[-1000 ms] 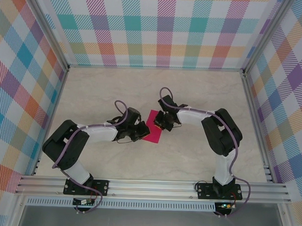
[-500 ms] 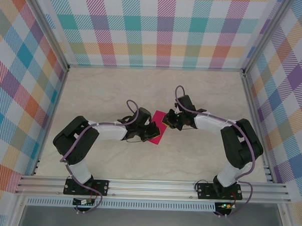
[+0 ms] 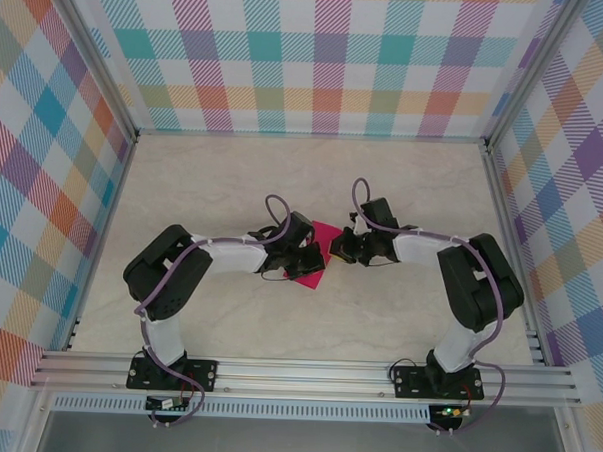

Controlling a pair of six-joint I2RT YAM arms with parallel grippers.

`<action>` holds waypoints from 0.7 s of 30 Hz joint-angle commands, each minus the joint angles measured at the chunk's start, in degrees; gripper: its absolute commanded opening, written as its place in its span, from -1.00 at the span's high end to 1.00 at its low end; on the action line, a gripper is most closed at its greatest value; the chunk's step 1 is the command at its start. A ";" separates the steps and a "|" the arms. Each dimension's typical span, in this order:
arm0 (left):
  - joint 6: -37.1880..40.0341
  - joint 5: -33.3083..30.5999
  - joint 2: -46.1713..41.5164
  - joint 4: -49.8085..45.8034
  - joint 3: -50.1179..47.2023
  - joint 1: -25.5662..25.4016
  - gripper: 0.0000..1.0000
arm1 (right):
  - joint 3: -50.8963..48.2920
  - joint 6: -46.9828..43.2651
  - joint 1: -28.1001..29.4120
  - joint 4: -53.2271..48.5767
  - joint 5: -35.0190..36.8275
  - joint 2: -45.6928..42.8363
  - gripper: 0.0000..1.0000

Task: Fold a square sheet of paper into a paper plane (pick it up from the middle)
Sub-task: First fold in half a square sheet of paper at the center of the table.

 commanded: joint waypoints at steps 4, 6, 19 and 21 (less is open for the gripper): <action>1.12 -0.73 1.95 -1.72 0.97 -0.43 1.00 | 2.58 -2.86 0.00 1.39 -3.91 3.41 0.92; 1.31 -0.89 2.01 -2.37 1.16 -0.46 1.00 | 2.84 -3.14 0.00 1.01 -3.81 3.82 0.92; 1.83 0.68 1.95 -2.20 2.57 -0.45 1.00 | 3.81 -4.54 0.00 -2.79 -1.16 6.88 0.92; 1.52 1.43 1.94 -0.31 2.55 -0.42 1.00 | 3.97 -4.70 0.05 -3.16 -0.88 7.04 0.92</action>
